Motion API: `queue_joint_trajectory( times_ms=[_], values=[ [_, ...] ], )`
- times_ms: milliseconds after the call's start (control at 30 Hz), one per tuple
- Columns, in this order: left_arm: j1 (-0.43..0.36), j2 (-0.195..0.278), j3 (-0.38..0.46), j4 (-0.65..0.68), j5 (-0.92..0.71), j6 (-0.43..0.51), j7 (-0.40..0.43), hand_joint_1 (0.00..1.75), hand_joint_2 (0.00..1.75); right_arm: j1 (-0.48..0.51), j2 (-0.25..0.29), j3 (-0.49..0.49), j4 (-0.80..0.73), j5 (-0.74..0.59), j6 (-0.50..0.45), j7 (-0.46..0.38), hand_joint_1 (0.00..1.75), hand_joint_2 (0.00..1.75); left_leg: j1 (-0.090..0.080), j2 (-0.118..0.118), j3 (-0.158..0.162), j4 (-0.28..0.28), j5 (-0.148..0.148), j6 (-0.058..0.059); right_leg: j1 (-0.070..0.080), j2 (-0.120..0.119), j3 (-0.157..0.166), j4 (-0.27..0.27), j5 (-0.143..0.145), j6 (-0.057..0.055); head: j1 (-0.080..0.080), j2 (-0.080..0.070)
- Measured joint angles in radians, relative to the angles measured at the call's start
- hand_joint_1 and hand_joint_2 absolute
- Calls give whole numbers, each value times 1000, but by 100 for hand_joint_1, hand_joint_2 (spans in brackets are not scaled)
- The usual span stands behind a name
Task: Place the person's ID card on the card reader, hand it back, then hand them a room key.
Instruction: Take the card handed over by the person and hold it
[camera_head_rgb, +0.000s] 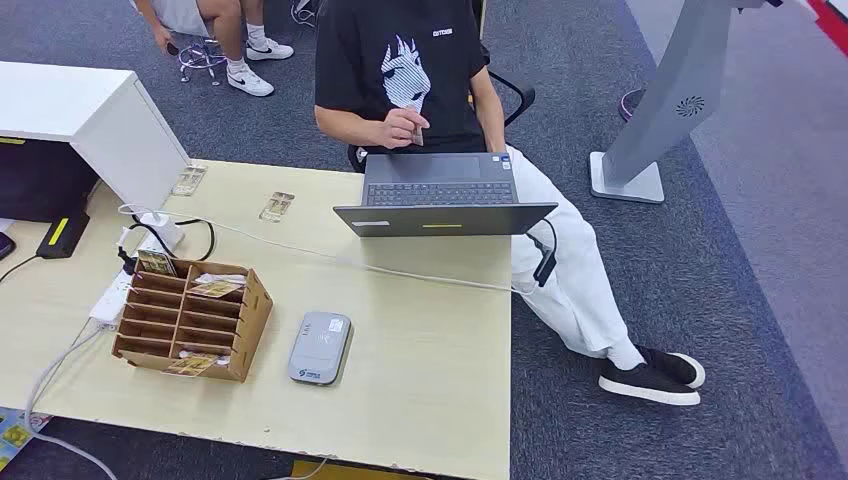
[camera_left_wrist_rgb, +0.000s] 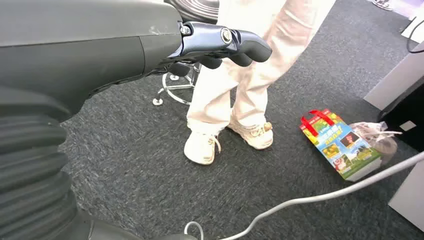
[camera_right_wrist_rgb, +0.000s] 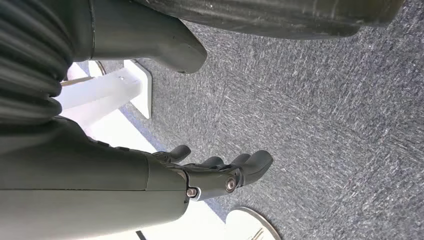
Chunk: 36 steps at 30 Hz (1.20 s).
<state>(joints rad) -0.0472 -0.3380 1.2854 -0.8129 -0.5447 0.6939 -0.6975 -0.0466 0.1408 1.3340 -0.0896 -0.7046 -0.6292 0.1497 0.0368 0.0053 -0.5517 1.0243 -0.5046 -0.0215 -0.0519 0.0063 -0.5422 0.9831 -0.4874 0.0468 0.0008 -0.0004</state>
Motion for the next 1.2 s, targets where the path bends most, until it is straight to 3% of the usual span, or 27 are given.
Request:
queue_joint_trajectory(
  times_ms=[400,933,1200],
  values=[
    [8,3,-40,-26,53,0,0,0,175,-1,4,0,3,1,1,4,0,175,0,0,0,0,0,0,0,0,0,0,0,0,0,0],
    [56,17,-194,-233,314,0,-1,0,175,-17,2,54,3,83,30,39,0,175,0,0,0,0,0,0,0,0,0,0,0,0,0,0],
    [86,22,-231,-322,353,0,-3,0,175,-22,2,78,3,90,31,43,0,175,0,0,0,0,0,0,0,0,0,0,0,0,0,0]
  ],
)
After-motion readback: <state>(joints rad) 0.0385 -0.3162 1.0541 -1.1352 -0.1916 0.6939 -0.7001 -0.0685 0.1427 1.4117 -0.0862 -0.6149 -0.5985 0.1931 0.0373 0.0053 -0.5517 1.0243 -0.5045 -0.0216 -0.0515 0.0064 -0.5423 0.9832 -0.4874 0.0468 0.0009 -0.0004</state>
